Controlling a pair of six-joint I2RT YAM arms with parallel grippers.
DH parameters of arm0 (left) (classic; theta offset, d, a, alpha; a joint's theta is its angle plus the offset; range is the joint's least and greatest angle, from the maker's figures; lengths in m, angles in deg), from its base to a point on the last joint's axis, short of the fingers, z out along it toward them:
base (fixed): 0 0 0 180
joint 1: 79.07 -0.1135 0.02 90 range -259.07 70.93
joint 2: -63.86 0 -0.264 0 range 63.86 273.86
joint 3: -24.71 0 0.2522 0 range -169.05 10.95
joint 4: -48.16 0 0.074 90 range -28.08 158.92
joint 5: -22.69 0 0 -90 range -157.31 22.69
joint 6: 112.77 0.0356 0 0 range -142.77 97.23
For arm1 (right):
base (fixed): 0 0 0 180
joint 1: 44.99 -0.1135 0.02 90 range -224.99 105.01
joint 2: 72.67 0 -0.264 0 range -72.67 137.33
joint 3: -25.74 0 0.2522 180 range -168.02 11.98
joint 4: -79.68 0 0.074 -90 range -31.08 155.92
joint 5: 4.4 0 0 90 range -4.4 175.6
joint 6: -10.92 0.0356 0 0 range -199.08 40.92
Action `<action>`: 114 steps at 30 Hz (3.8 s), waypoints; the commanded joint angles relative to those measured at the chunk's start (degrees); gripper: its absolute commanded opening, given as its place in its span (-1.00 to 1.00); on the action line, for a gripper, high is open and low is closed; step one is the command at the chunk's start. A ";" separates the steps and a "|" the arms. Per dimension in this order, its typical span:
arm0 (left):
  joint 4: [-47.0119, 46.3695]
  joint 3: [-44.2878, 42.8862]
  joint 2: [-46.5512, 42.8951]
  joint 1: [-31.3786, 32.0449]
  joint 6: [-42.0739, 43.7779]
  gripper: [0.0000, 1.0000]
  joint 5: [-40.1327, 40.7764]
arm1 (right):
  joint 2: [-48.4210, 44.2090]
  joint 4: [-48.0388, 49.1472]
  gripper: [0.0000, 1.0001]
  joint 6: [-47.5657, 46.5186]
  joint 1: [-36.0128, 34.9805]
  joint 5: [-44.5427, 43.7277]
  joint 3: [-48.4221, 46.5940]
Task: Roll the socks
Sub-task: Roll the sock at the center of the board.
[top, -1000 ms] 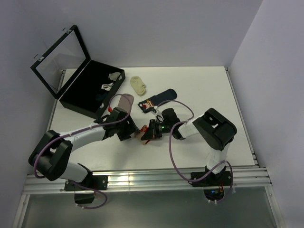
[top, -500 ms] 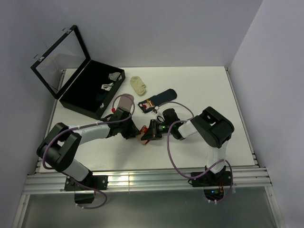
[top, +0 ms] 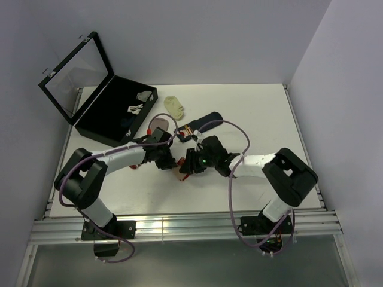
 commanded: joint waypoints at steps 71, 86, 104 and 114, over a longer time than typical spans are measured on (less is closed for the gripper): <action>-10.50 11.56 -9.32 -2.23 -3.71 0.07 -5.00 | 17.48 33.12 -0.95 14.35 3.68 16.56 10.74; 0.22 3.66 -1.32 -1.18 -0.55 -0.35 -0.25 | 0.27 -0.80 -0.18 -3.40 0.18 -0.98 0.90; 7.34 -3.91 4.22 0.05 2.35 -0.33 1.25 | -4.17 -22.36 0.04 -19.06 -23.03 -45.05 -10.97; 7.96 -4.70 4.83 0.05 2.53 -0.32 1.07 | 3.22 -22.01 -0.04 -20.90 -27.69 -50.50 -13.08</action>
